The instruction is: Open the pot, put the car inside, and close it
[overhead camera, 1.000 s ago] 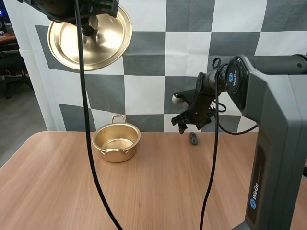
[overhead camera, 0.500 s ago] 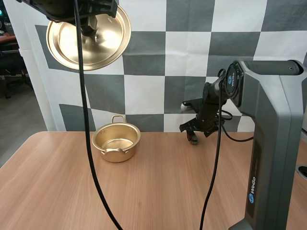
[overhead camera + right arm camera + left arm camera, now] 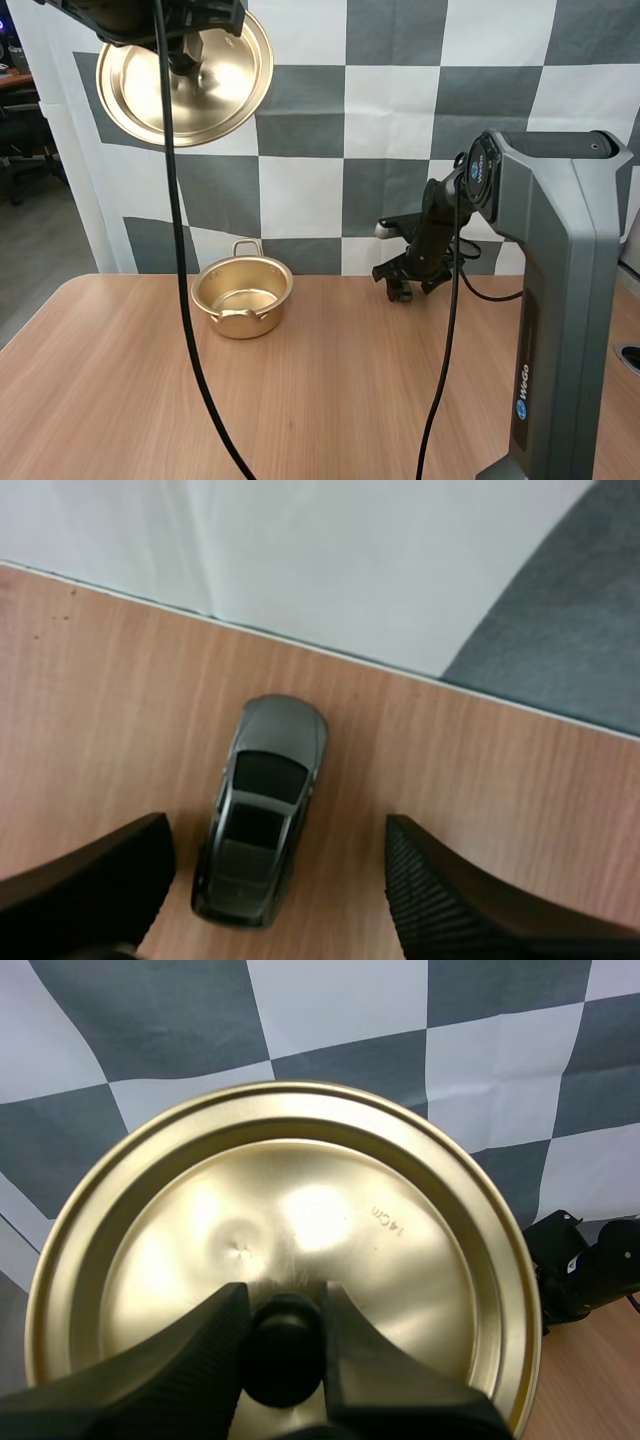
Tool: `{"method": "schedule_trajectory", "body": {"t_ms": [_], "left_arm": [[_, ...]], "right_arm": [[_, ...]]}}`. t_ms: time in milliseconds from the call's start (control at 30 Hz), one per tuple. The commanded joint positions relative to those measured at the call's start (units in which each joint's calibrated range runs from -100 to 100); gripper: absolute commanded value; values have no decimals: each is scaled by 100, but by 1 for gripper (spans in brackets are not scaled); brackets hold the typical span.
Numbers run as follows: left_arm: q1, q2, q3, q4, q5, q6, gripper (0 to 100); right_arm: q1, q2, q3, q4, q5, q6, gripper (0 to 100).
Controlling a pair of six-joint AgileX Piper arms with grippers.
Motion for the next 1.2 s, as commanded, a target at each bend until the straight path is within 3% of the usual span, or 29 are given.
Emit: {"method": "schedule_trajectory", "body": {"t_ms": [0,33,67,133,167,467,767,967,1167], "left_arm": [[4,5,3,5,0,4,0],[4,5,3,5,0,4,0],[4,5,3,5,0,4,0],[4,5,3,5,0,4,0],[4,5,3,5,0,4,0],[4,5,3,67,0,4,0],[4,-359,3,87,0,-32,0],[4,-973,3,274,0,-32,0],[4,-1372,3,498,0,-32,0]], "right_arm": [[-3,19,13,125,72,-179,100],[-3,19,13,192,72,-199,100],[-3,19,13,282,72,-238,80],[-3,19,13,421,90,-263,21],[-3,19,13,450,113,-263,0],[-3,-122,13,721,758,-398,0],[-3,-1506,-990,2524,4165,-2029,0],[75,-1970,-1617,2604,4165,-2132,0],[316,-1970,-1671,2559,4165,-2227,0]]}}
